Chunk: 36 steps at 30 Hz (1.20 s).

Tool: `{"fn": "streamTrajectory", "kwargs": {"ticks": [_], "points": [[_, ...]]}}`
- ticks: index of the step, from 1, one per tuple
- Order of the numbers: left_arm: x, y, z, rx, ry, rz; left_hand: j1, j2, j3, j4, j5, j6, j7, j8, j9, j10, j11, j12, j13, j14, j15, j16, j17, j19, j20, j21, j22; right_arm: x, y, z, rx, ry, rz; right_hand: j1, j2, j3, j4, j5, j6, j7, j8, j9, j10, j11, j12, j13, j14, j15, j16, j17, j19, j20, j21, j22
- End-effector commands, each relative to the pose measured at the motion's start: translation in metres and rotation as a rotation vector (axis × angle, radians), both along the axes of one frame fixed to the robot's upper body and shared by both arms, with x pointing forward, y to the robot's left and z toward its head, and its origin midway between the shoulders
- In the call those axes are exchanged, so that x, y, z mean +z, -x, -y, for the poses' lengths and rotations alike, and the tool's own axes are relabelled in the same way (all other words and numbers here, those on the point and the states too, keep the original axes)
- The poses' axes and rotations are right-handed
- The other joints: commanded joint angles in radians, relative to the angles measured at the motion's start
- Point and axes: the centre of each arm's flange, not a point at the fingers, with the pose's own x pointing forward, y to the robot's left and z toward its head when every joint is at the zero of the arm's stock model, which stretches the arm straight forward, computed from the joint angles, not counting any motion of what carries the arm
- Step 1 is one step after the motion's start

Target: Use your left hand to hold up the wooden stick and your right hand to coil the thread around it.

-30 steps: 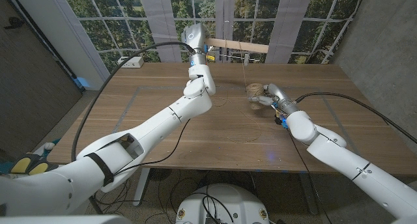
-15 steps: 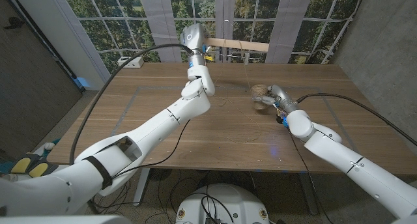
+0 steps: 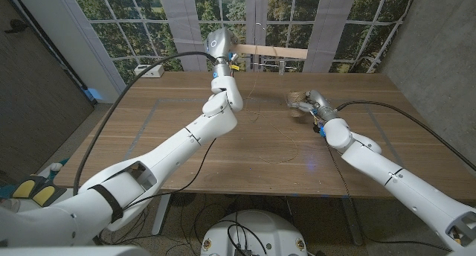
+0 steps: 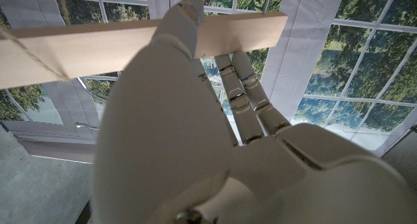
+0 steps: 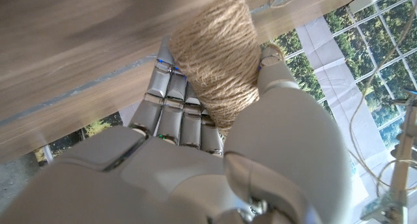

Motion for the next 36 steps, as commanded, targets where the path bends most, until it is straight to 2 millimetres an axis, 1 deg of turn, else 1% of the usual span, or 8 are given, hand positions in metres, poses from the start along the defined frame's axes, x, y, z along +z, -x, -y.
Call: {"fn": "streamTrajectory", "kwargs": {"ticks": [1,9,12,15,32,33,34,36], "points": [[-0.002,0.008,-0.004,-0.021,-0.015,0.003,0.009,0.014,0.059,0.047,0.007,0.028,0.026,-0.001,0.002,0.014,-0.008,-0.002,0.025,0.24,-0.239,0.003,0.375,0.006,-0.005,0.006,0.002,0.033,-0.017,-0.001,-0.026,-0.024,0.061,0.049,0.074,0.155,0.055,0.005,0.36,-0.217,0.006,0.003,0.201,-0.136,0.004,0.005,0.252,-0.301,0.006,0.004,-0.067,-0.063,0.005,0.001],[-0.002,0.009,-0.008,-0.044,-0.023,-0.012,0.008,0.013,0.06,0.047,0.007,0.031,0.024,-0.004,0.003,0.014,-0.007,-0.006,0.027,0.242,-0.24,0.0,0.379,0.005,-0.006,0.007,0.003,0.052,-0.022,-0.002,-0.044,-0.025,0.09,0.051,0.073,0.156,0.054,0.005,0.361,-0.221,0.007,0.003,0.202,-0.132,0.003,0.006,0.254,-0.303,0.007,0.005,-0.067,-0.064,0.008,0.001],[-0.002,0.009,-0.008,-0.044,-0.034,-0.018,0.008,0.014,0.061,0.048,0.008,0.03,0.026,-0.005,0.003,0.014,-0.007,-0.007,0.028,0.243,-0.239,0.0,0.38,0.005,-0.005,0.007,0.003,0.06,-0.023,-0.004,-0.047,-0.019,0.103,0.049,0.073,0.154,0.056,0.005,0.361,-0.221,0.007,0.003,0.204,-0.138,0.004,0.007,0.251,-0.302,0.006,0.006,-0.068,-0.065,0.009,0.001],[-0.002,0.008,-0.009,-0.046,-0.042,-0.031,0.007,0.013,0.061,0.047,0.008,0.031,0.025,-0.006,0.004,0.013,-0.008,-0.008,0.031,0.242,-0.239,-0.002,0.381,0.004,-0.006,0.007,0.003,0.069,-0.023,-0.005,-0.049,-0.01,0.118,0.048,0.073,0.154,0.057,0.005,0.361,-0.219,0.006,0.003,0.201,-0.134,0.002,0.007,0.251,-0.303,0.007,0.008,-0.069,-0.065,0.01,0.0],[-0.002,0.002,-0.01,-0.055,-0.066,-0.052,0.006,0.012,0.064,0.047,0.008,0.032,0.025,-0.012,0.005,0.015,-0.009,-0.015,0.032,0.242,-0.239,-0.007,0.386,0.003,-0.007,0.009,0.003,0.125,-0.009,-0.009,-0.059,0.003,0.244,0.046,0.073,0.154,0.058,0.006,0.36,-0.224,0.006,0.003,0.203,-0.137,0.002,0.009,0.249,-0.308,0.007,0.012,-0.07,-0.068,0.016,0.0],[-0.003,0.002,-0.01,-0.057,-0.064,-0.052,0.006,0.012,0.064,0.047,0.008,0.031,0.024,-0.012,0.005,0.016,-0.009,-0.016,0.032,0.242,-0.24,-0.007,0.386,0.003,-0.008,0.009,0.003,0.128,-0.008,-0.009,-0.06,0.005,0.252,0.047,0.072,0.155,0.057,0.006,0.36,-0.225,0.006,0.003,0.204,-0.153,0.002,0.009,0.249,-0.307,0.005,0.011,-0.072,-0.068,0.017,0.0],[-0.002,0.001,-0.01,-0.061,-0.068,-0.058,0.007,0.012,0.064,0.047,0.008,0.032,0.023,-0.012,0.005,0.015,-0.01,-0.016,0.033,0.242,-0.24,-0.008,0.387,0.003,-0.007,0.009,0.003,0.131,-0.008,-0.009,-0.063,0.007,0.258,0.046,0.072,0.154,0.058,0.006,0.36,-0.226,0.006,0.003,0.203,-0.142,0.001,0.009,0.249,-0.307,0.005,0.011,-0.072,-0.069,0.018,0.0],[-0.003,0.0,-0.01,-0.058,-0.067,-0.057,0.006,0.012,0.064,0.047,0.008,0.032,0.024,-0.013,0.005,0.016,-0.01,-0.016,0.033,0.243,-0.24,-0.008,0.387,0.003,-0.008,0.009,0.003,0.136,-0.007,-0.009,-0.064,0.007,0.269,0.047,0.072,0.154,0.057,0.006,0.36,-0.224,0.006,0.003,0.203,-0.142,0.001,0.009,0.248,-0.307,0.006,0.013,-0.071,-0.069,0.019,0.0]]}}
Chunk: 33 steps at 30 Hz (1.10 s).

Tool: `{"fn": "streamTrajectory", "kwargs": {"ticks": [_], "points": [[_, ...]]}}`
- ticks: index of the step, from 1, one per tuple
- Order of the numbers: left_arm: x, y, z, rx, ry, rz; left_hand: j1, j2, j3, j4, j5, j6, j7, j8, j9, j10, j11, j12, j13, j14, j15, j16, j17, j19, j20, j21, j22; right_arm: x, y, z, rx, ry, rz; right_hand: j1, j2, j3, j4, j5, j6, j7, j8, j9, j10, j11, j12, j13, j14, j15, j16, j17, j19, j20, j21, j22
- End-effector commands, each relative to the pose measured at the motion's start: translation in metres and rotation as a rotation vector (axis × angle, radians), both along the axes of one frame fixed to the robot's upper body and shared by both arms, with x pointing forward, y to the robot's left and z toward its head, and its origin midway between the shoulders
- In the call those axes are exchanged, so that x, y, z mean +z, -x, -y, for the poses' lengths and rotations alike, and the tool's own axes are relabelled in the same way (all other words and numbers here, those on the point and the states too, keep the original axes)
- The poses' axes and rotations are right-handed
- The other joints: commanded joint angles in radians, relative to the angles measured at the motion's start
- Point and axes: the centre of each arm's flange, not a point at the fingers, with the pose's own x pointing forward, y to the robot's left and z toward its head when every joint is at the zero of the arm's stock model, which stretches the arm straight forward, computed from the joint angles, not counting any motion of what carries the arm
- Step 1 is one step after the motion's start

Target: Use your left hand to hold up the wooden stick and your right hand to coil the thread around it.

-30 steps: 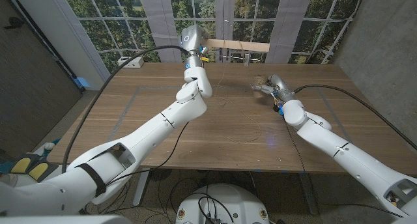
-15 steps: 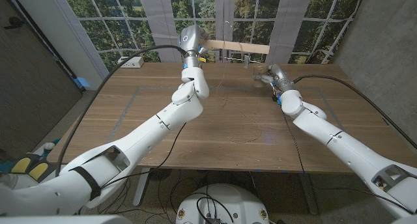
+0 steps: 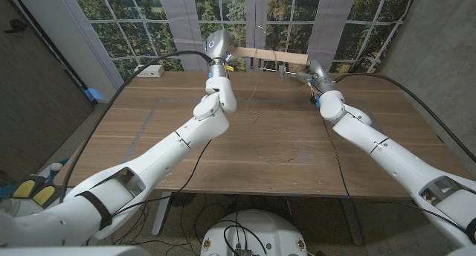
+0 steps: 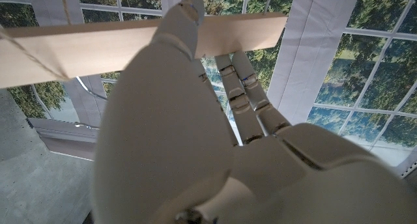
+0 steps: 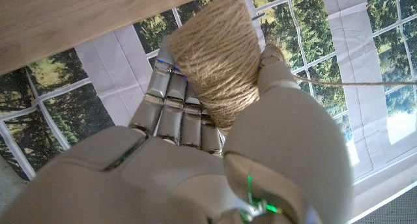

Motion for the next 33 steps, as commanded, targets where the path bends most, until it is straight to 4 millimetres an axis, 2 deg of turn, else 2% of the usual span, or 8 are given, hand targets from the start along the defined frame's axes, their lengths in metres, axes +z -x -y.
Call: {"fn": "streamTrajectory", "kwargs": {"ticks": [1,2,7,16,18,19,32,33], "points": [[-0.001,-0.006,-0.001,0.001,-0.018,-0.023,0.003,0.015,0.06,0.051,0.004,0.028,0.019,-0.002,0.006,0.015,-0.008,0.001,0.013,0.243,-0.24,0.002,0.388,0.003,-0.007,0.009,0.003,0.039,0.009,-0.001,-0.012,0.012,0.089,0.046,0.072,0.153,0.058,0.009,0.361,-0.223,0.006,0.003,0.201,-0.14,0.004,0.004,0.248,-0.307,0.006,0.002,-0.065,-0.067,0.009,0.003],[0.0,-0.007,-0.001,-0.01,-0.024,-0.028,0.003,0.015,0.06,0.051,0.004,0.029,0.019,-0.002,0.006,0.016,-0.009,0.001,0.013,0.243,-0.24,0.002,0.388,0.003,-0.008,0.009,0.003,0.041,0.01,-0.002,-0.013,0.011,0.095,0.045,0.071,0.153,0.058,0.009,0.361,-0.223,0.006,0.003,0.205,-0.15,0.006,0.005,0.248,-0.307,0.006,0.004,-0.065,-0.067,0.01,0.003],[0.0,-0.01,-0.002,-0.002,-0.023,-0.037,0.003,0.015,0.061,0.051,0.003,0.03,0.02,-0.003,0.006,0.017,-0.009,-0.003,0.012,0.244,-0.24,0.0,0.39,0.0,-0.009,0.01,0.003,0.053,0.013,-0.003,-0.008,0.019,0.122,0.044,0.071,0.153,0.059,0.009,0.361,-0.226,0.006,0.004,0.202,-0.14,0.004,0.005,0.25,-0.307,0.006,0.004,-0.066,-0.069,0.011,0.002],[0.0,-0.015,-0.003,0.006,-0.022,-0.05,0.003,0.013,0.062,0.051,0.003,0.031,0.02,-0.005,0.007,0.019,-0.009,-0.006,0.013,0.242,-0.239,-0.003,0.392,0.0,-0.008,0.01,0.003,0.074,0.02,-0.006,-0.004,0.041,0.175,0.044,0.07,0.154,0.059,0.01,0.362,-0.226,0.007,0.004,0.204,-0.14,0.004,0.006,0.251,-0.309,0.006,0.005,-0.067,-0.07,0.014,0.002],[0.001,-0.015,-0.003,0.008,-0.024,-0.052,0.003,0.014,0.063,0.051,0.002,0.032,0.02,-0.006,0.007,0.019,-0.009,-0.006,0.014,0.243,-0.239,-0.004,0.392,0.0,-0.008,0.011,0.003,0.078,0.022,-0.007,-0.005,0.043,0.189,0.044,0.071,0.154,0.059,0.01,0.363,-0.226,0.007,0.004,0.207,-0.15,0.006,0.007,0.25,-0.309,0.007,0.007,-0.067,-0.071,0.015,0.002],[0.001,-0.015,-0.003,0.02,-0.031,-0.048,0.003,0.015,0.063,0.051,0.002,0.032,0.021,-0.006,0.007,0.019,-0.01,-0.006,0.014,0.243,-0.239,-0.004,0.393,0.0,-0.009,0.011,0.003,0.081,0.024,-0.007,-0.006,0.043,0.204,0.043,0.07,0.154,0.06,0.01,0.363,-0.226,0.007,0.003,0.204,-0.143,0.004,0.006,0.251,-0.309,0.005,0.005,-0.068,-0.071,0.015,0.002],[0.002,-0.016,-0.004,0.025,-0.038,-0.053,0.002,0.013,0.065,0.051,0.002,0.032,0.022,-0.009,0.008,0.022,-0.009,-0.011,0.015,0.244,-0.239,-0.009,0.397,-0.002,-0.009,0.012,0.003,0.089,0.041,0.005,-0.055,-0.014,0.33,0.04,0.069,0.153,0.061,0.01,0.36,-0.231,0.006,0.004,0.201,-0.144,0.003,0.009,0.248,-0.314,0.004,0.007,-0.07,-0.075,0.019,0.002],[0.002,-0.016,-0.003,0.027,-0.039,-0.053,0.002,0.014,0.065,0.051,0.002,0.033,0.022,-0.009,0.008,0.022,-0.01,-0.012,0.015,0.244,-0.239,-0.009,0.397,-0.002,-0.009,0.012,0.003,0.089,0.043,0.005,-0.057,-0.017,0.339,0.039,0.07,0.153,0.062,0.01,0.361,-0.231,0.006,0.004,0.203,-0.154,0.004,0.01,0.249,-0.316,0.004,0.008,-0.07,-0.076,0.019,0.002]]}}
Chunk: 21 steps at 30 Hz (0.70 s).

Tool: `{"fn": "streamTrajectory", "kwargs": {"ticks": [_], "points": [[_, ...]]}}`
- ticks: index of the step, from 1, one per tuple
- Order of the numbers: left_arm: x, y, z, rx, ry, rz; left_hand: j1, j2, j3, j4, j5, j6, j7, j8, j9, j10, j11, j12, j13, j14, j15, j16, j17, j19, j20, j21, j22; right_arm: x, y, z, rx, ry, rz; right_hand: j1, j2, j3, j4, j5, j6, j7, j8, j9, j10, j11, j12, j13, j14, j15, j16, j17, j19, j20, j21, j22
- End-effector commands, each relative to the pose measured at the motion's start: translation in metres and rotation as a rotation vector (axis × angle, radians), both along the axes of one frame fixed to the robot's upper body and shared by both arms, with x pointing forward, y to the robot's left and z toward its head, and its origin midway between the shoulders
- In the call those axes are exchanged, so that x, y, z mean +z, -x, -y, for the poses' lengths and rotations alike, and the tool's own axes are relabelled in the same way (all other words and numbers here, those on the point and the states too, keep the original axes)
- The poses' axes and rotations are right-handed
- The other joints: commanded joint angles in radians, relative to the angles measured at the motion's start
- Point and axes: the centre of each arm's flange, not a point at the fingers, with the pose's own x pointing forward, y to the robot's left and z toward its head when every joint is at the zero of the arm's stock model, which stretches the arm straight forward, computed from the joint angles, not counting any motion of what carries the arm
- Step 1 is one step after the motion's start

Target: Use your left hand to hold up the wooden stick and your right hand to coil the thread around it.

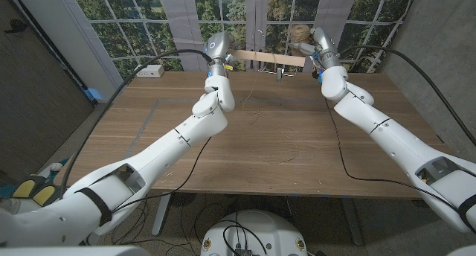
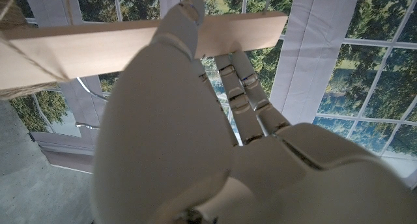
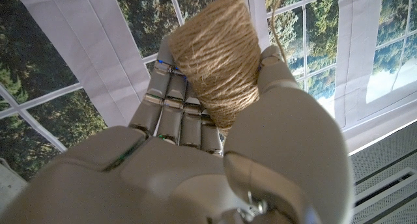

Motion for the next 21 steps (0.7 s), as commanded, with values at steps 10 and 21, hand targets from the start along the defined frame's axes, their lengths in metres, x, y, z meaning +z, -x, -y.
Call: {"fn": "streamTrajectory", "kwargs": {"ticks": [10,21], "points": [[0.0,-0.003,0.002,0.023,-0.021,-0.014,0.003,0.013,0.062,0.055,0.005,0.033,0.022,0.0,0.003,0.02,-0.006,-0.004,0.011,0.231,-0.237,0.001,0.4,0.001,-0.005,0.007,0.003,0.012,0.035,0.012,-0.029,-0.067,0.194,0.038,0.068,0.154,0.061,0.008,0.36,-0.235,0.003,0.004,0.202,-0.151,0.004,0.006,0.248,-0.32,0.004,0.005,-0.065,-0.077,0.009,0.002],[0.001,-0.005,0.008,0.042,-0.035,-0.022,0.003,0.011,0.063,0.055,0.004,0.036,0.021,-0.001,0.003,0.022,-0.006,-0.007,0.011,0.234,-0.237,-0.001,0.402,0.001,-0.006,0.008,0.003,0.019,0.061,0.003,-0.005,-0.028,0.289,0.037,0.067,0.155,0.06,0.009,0.36,-0.237,0.003,0.004,0.203,-0.148,0.003,0.007,0.251,-0.322,0.004,0.005,-0.067,-0.08,0.012,0.001]]}}
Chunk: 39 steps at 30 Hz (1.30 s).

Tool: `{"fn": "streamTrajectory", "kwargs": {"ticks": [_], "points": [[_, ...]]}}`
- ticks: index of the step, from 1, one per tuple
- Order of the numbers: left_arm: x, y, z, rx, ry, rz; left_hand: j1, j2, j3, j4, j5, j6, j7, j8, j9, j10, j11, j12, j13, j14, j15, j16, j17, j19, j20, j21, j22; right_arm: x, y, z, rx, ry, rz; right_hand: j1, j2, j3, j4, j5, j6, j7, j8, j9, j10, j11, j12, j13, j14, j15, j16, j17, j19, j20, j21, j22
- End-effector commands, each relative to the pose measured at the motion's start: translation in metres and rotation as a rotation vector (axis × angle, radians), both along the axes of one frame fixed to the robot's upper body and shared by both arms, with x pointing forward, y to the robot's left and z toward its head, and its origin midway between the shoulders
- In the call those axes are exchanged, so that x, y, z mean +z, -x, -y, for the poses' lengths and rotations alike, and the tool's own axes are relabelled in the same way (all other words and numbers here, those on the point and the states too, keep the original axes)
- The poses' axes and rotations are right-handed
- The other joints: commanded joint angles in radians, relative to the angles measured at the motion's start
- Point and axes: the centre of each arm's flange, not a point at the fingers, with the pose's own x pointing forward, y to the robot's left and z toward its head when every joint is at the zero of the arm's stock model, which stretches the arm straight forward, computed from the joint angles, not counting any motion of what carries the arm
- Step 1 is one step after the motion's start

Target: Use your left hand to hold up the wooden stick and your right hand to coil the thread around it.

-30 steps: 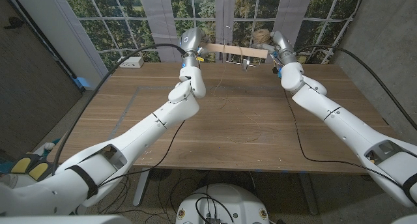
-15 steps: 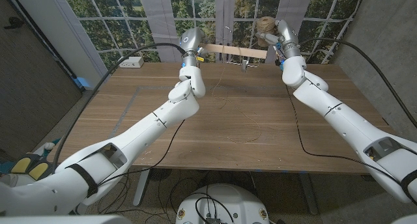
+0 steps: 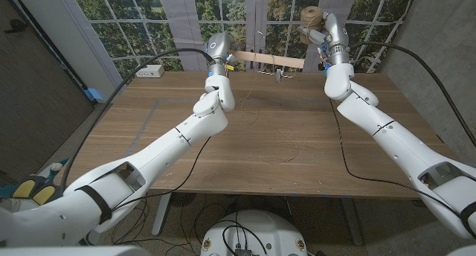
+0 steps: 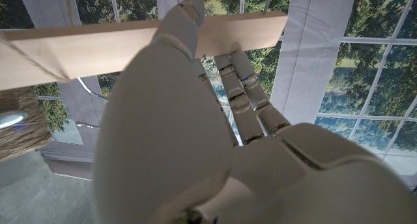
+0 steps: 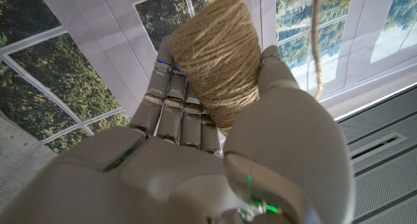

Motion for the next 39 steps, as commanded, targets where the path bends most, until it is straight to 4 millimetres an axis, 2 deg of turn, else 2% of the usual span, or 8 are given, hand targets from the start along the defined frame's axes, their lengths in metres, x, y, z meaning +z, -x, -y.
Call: {"fn": "streamTrajectory", "kwargs": {"ticks": [1,6,15,20,25,36,37,39], "points": [[0.001,-0.002,0.006,0.015,-0.016,-0.008,0.003,0.011,0.063,0.055,0.008,0.034,0.022,0.007,0.004,0.021,-0.007,-0.003,0.011,0.234,-0.237,0.004,0.402,0.001,-0.006,0.008,0.003,0.008,0.029,-0.008,0.009,0.038,0.108,0.036,0.067,0.154,0.061,0.005,0.351,-0.239,0.007,0.004,0.193,-0.149,0.009,0.002,0.249,-0.32,0.004,0.003,-0.068,-0.079,0.004,0.001],[-0.001,-0.004,0.007,0.016,-0.015,-0.017,0.002,0.01,0.063,0.055,0.008,0.034,0.021,0.006,0.004,0.022,-0.005,-0.004,0.012,0.233,-0.237,0.001,0.403,0.001,-0.006,0.009,0.003,0.015,0.043,-0.021,0.013,0.087,0.147,0.035,0.067,0.154,0.062,0.005,0.354,-0.241,0.008,0.004,0.195,-0.157,0.009,0.002,0.248,-0.323,0.004,0.005,-0.068,-0.08,0.005,0.001],[-0.002,-0.006,0.008,0.046,-0.009,-0.014,0.002,0.01,0.065,0.055,0.008,0.034,0.023,0.004,0.005,0.021,-0.005,-0.007,0.014,0.234,-0.237,-0.001,0.405,0.001,-0.004,0.01,0.003,0.022,0.064,-0.041,0.028,0.152,0.208,0.033,0.065,0.156,0.061,0.006,0.357,-0.243,0.009,0.004,0.197,-0.152,0.007,0.0,0.25,-0.324,0.003,0.005,-0.069,-0.081,0.007,0.001],[-0.002,-0.008,0.008,0.054,0.0,-0.014,0.001,0.01,0.066,0.055,0.008,0.035,0.023,0.004,0.005,0.023,-0.005,-0.008,0.013,0.235,-0.237,-0.002,0.406,0.001,-0.005,0.01,0.003,0.023,0.077,-0.049,0.02,0.18,0.243,0.033,0.065,0.157,0.06,0.006,0.359,-0.244,0.01,0.004,0.201,-0.16,0.008,0.0,0.254,-0.328,0.003,0.005,-0.07,-0.08,0.008,0.001],[-0.002,-0.01,0.008,0.067,0.014,-0.002,0.001,0.009,0.066,0.055,0.007,0.036,0.024,0.003,0.005,0.024,-0.006,-0.009,0.016,0.236,-0.237,-0.004,0.408,0.0,-0.005,0.011,0.003,0.019,0.092,-0.057,-0.001,0.208,0.29,0.03,0.063,0.157,0.061,0.006,0.364,-0.244,0.011,0.004,0.203,-0.173,0.008,0.0,0.255,-0.331,0.003,0.007,-0.07,-0.08,0.01,0.001],[-0.003,-0.013,0.006,0.076,0.04,0.021,0.001,0.009,0.068,0.055,0.008,0.035,0.025,0.001,0.006,0.025,-0.003,-0.012,0.018,0.239,-0.237,-0.006,0.411,0.001,-0.003,0.012,0.003,0.003,0.116,-0.066,-0.046,0.233,0.362,0.027,0.06,0.159,0.059,0.006,0.366,-0.249,0.011,0.004,0.207,-0.17,0.007,-0.001,0.257,-0.334,0.001,0.007,-0.07,-0.08,0.013,0.001],[-0.003,-0.014,0.006,0.077,0.038,0.026,0.001,0.009,0.068,0.055,0.008,0.034,0.025,0.0,0.006,0.025,-0.003,-0.012,0.018,0.239,-0.237,-0.006,0.411,0.001,-0.003,0.012,0.002,0.002,0.118,-0.067,-0.052,0.233,0.367,0.026,0.06,0.159,0.059,0.006,0.367,-0.249,0.011,0.004,0.206,-0.177,0.006,-0.001,0.259,-0.334,0.002,0.008,-0.071,-0.08,0.013,0.0],[-0.003,-0.015,0.006,0.078,0.05,0.026,0.001,0.009,0.068,0.055,0.008,0.036,0.025,0.001,0.006,0.025,-0.004,-0.012,0.019,0.24,-0.237,-0.007,0.411,0.001,-0.002,0.012,0.002,-0.002,0.121,-0.068,-0.062,0.231,0.375,0.025,0.06,0.159,0.059,0.006,0.368,-0.249,0.011,0.004,0.207,-0.177,0.007,-0.001,0.26,-0.335,0.002,0.008,-0.071,-0.08,0.013,0.0]]}}
